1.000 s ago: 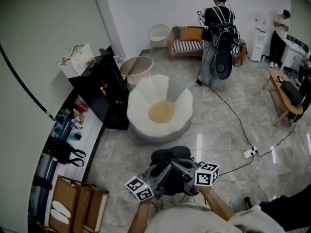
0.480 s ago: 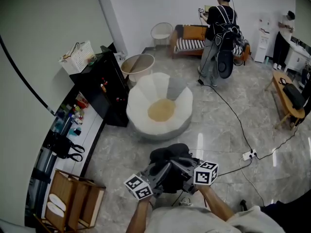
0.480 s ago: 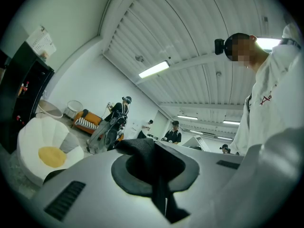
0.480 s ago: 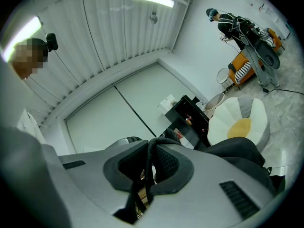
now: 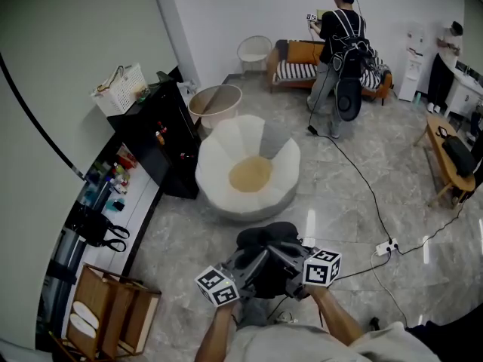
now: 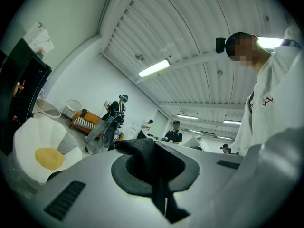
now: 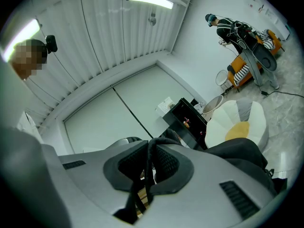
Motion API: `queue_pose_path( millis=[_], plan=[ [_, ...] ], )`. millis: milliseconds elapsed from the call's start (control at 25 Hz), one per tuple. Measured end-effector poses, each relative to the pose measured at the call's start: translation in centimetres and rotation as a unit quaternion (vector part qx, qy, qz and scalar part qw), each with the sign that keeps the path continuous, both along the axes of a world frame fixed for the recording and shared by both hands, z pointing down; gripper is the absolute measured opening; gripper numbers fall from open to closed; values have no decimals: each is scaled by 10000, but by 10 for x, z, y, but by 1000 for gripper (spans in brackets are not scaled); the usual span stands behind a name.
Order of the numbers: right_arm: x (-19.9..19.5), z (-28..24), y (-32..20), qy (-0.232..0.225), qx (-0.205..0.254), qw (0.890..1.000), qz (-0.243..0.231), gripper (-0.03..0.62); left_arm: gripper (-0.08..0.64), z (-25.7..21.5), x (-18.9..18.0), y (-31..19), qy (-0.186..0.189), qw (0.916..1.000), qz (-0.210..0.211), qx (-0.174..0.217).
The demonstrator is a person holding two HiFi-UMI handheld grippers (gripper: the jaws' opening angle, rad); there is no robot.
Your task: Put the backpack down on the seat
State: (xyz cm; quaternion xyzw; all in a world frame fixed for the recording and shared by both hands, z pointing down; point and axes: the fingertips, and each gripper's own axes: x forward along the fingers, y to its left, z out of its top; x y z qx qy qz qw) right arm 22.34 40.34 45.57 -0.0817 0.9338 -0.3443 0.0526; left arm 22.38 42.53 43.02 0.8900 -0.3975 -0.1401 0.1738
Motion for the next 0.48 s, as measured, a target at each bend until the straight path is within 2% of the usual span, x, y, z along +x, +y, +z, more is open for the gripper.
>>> queue_pose_path(
  millis=[320,480],
  plan=[
    [-17,7,-46,-1,-85,9999,116,48,38,7,-17,-46,55,9999,121,-37],
    [-36,10,-77,-2,-54,9999,161,48,38,8,-37,-77,86,9998,193,0]
  ],
)
